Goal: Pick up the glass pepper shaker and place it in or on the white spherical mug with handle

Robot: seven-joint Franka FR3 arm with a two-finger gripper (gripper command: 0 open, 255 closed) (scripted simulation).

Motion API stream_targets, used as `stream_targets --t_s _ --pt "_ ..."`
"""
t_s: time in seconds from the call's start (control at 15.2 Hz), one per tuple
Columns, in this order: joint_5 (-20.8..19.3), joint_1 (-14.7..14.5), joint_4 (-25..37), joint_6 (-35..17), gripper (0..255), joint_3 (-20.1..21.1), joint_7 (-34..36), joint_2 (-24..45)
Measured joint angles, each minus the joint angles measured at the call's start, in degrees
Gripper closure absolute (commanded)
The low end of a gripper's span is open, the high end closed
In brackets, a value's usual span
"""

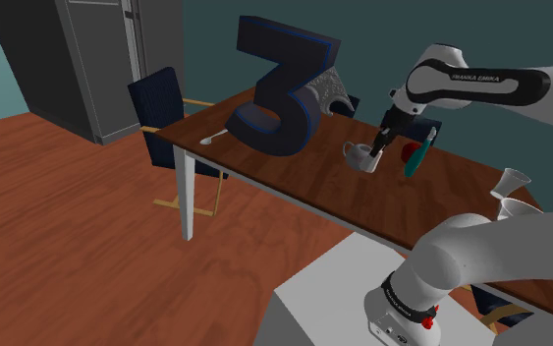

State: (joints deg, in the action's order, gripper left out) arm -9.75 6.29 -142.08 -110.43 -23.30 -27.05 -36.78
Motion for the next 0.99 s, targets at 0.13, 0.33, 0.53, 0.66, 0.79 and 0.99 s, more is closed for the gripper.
stream_targets --t_s 0.13,0.33,0.53,0.66,0.79,0.99 --pt "0.27 -0.15 1.64 1.79 255 0.41 0.15 -0.15" --pt "0.49 -0.32 3.98 3.44 255 0.21 -0.32 0.49" --pt "1.15 -1.17 8.61 2.71 255 -2.51 -3.01 5.80" --pt "2.19 -1.98 12.99 2.68 255 -4.61 -5.25 10.20" --pt "3.72 -2.87 17.73 2.87 255 -6.73 -7.63 14.92" --pt "6.73 -3.67 24.47 2.80 255 -10.43 -12.19 22.35"
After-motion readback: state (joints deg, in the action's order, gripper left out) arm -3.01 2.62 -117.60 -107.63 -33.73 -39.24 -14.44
